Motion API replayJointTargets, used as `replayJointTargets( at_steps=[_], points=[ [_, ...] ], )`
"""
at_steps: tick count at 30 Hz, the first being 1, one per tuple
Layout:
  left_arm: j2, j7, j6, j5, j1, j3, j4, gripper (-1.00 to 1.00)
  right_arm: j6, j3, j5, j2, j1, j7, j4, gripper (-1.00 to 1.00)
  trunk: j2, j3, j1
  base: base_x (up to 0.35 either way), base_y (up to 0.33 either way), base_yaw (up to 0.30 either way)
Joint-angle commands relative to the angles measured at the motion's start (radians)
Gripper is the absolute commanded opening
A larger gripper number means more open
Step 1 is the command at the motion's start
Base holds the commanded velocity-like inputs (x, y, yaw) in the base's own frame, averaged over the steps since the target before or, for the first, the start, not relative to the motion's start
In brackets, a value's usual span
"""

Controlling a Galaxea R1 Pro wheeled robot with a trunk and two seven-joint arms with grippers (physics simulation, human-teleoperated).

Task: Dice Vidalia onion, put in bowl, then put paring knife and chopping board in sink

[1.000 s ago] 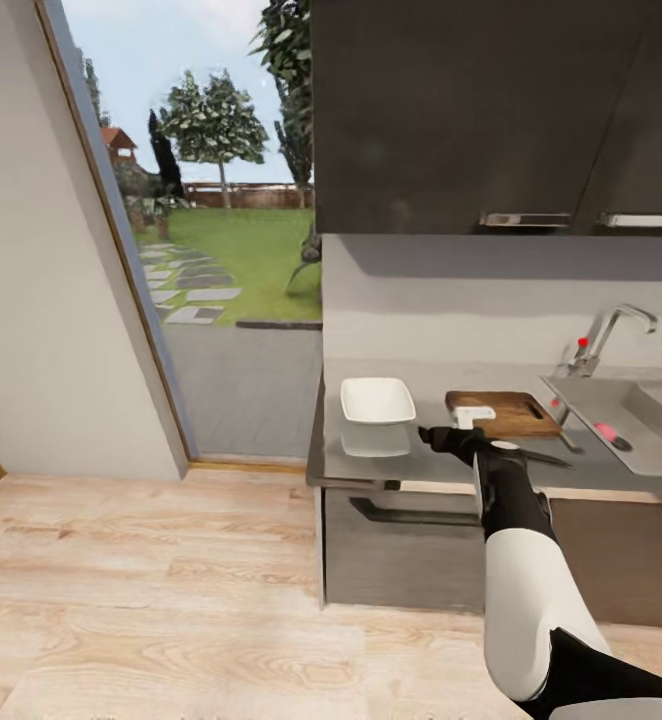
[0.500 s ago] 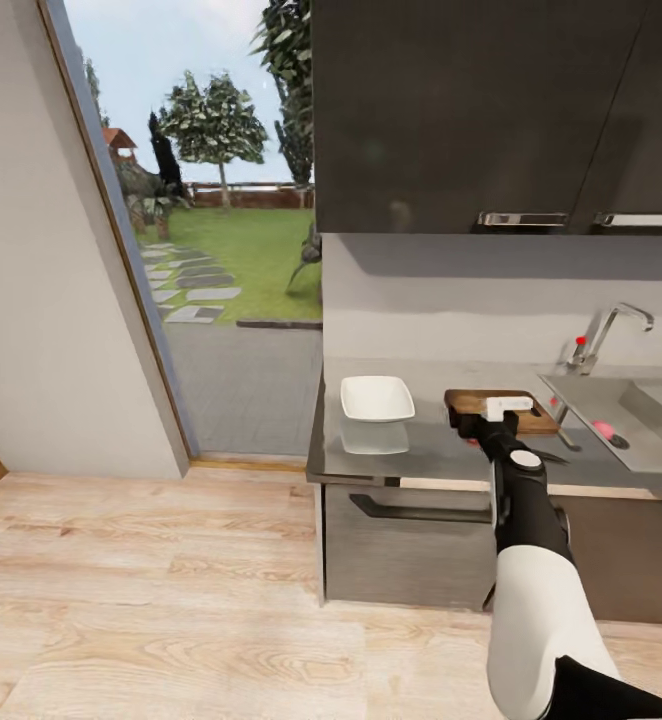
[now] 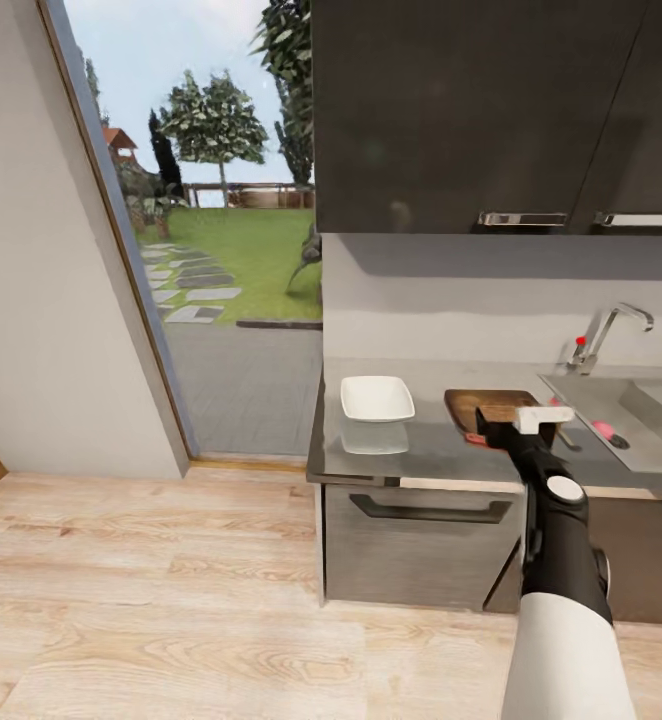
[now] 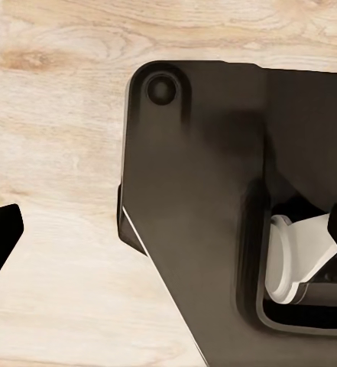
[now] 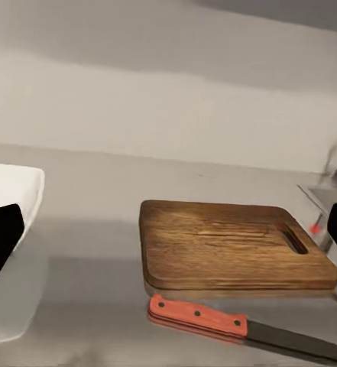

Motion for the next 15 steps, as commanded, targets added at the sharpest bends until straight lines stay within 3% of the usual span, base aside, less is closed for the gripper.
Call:
replayJointTargets(
  at_steps=[1,3,4,11,15],
  points=[
    [-0.001,-0.001,-0.001,0.002,0.0,0.002,-0.002,1.0,0.002,-0.003,-0.002,0.001,0.005,0.023,-0.015,1.0,-0.002,-0.002,0.001,0.0,0.0,0.0],
    [-0.001,-0.001,-0.001,0.002,0.0,0.002,-0.002,1.0,0.001,-0.002,-0.018,0.001,0.022,0.062,-0.054,1.0,-0.002,-0.002,0.001,0.0,0.0,0.0],
    [-0.001,-0.001,-0.001,0.002,0.0,0.002,-0.002,1.0,-0.002,-0.002,-0.029,0.001,0.069,0.092,-0.115,1.0,-0.002,-0.002,0.001,0.0,0.0,0.0],
    [-0.001,0.002,-0.001,0.002,0.0,0.002,-0.002,1.0,-0.097,0.0,-0.034,0.001,0.163,0.091,-0.174,1.0,-0.002,-0.002,0.001,0.0,0.0,0.0],
    [-0.001,0.002,-0.001,0.003,0.0,0.002,-0.002,1.0,-0.113,-0.001,-0.035,0.001,0.19,0.087,-0.177,1.0,-0.002,-0.002,0.001,0.0,0.0,0.0]
  ],
)
